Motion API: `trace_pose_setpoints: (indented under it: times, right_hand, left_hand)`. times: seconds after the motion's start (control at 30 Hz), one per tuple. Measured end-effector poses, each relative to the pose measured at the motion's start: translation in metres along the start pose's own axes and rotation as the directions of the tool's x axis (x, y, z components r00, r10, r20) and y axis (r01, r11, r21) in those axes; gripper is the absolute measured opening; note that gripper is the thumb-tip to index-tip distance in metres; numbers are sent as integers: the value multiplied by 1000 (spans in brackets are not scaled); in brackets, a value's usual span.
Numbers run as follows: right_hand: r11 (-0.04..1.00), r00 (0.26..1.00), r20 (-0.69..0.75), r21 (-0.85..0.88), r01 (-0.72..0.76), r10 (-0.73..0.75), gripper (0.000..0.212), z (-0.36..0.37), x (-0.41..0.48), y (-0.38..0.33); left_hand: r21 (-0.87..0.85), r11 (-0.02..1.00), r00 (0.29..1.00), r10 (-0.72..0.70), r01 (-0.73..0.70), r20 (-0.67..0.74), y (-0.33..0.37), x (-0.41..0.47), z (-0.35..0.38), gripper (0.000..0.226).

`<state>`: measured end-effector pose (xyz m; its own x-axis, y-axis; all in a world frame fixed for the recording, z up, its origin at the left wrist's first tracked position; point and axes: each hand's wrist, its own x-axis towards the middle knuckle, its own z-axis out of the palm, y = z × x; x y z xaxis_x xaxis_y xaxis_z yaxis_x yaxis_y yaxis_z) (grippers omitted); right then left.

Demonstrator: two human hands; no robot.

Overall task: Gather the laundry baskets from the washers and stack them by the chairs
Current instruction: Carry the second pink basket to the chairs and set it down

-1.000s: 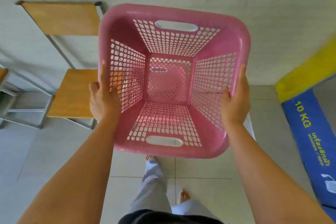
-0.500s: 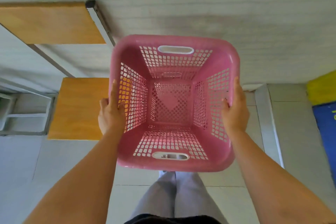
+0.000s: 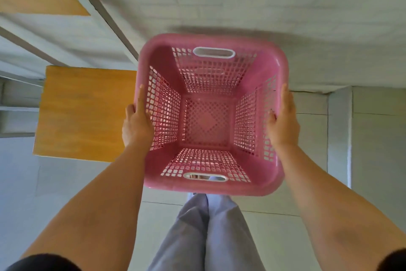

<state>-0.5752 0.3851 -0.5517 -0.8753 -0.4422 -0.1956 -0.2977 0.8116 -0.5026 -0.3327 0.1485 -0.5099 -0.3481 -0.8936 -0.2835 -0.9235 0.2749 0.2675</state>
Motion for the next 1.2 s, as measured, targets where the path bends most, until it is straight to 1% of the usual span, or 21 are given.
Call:
trace_pose_setpoints:
  times: [0.13, 0.27, 0.4, 0.5, 0.57, 0.63, 0.7, 0.77, 0.9, 1.03, 1.13, 1.2]
  right_hand:
    - [1000, 999, 44, -4, 4, -4, 77, 32, 21, 14]
    - [1000, 998, 62, -22, 13, -11, 77, 60, 32, 26]
    - [999, 994, 110, -33, 11, -7, 78, 80, 33, 36]
    - [997, 980, 199, -81, 7, 10, 82, 84, 31, 36]
    - [988, 971, 234, -154, -8, 44, 80, 84, 26, 31]
    - [964, 969, 234, -267, -11, 76, 74, 81, 18, 24]
    - [931, 967, 241, -364, 17, 77, 69, 74, 6, 17]
    - [915, 965, 256, -400, 44, 65, 65, 64, -7, 11]
    - [923, 966, 252, -382, 48, 54, 63, 37, -34, -4]
    - [935, 977, 209, -353, 27, 51, 62, 4, -65, -20]
    - [940, 982, 181, -342, 9, 57, 61, -19, -94, -30]
    - [943, 986, 153, -333, -13, 68, 61, -35, -116, -34]
  left_hand:
    - [40, 998, 998, -41, 40, 40, -9, 13, 37, 83]
    - [41, 997, 995, -63, 60, 71, -20, 29, 68, 79]
    - [61, 994, 988, -100, 94, 114, -33, 34, 96, 91]
    - [110, 989, 972, -124, 103, 201, -37, 38, 107, 97]
    - [140, 986, 954, -122, 86, 272, -35, 41, 106, 96]
    - [153, 987, 948, -87, 41, 307, -31, 42, 99, 85]
    - [163, 986, 947, -32, -22, 319, -25, 42, 87, 70]
    - [172, 982, 947, 18, -77, 322, -18, 38, 74, 64]
    - [168, 973, 945, 100, -159, 313, -1, 18, 48, 61]
    - [162, 952, 930, 201, -260, 308, 14, -13, 21, 60]
    - [134, 932, 909, 284, -336, 303, 23, -38, 3, 60]
    - [130, 906, 884, 349, -403, 312, 27, -55, -7, 60]
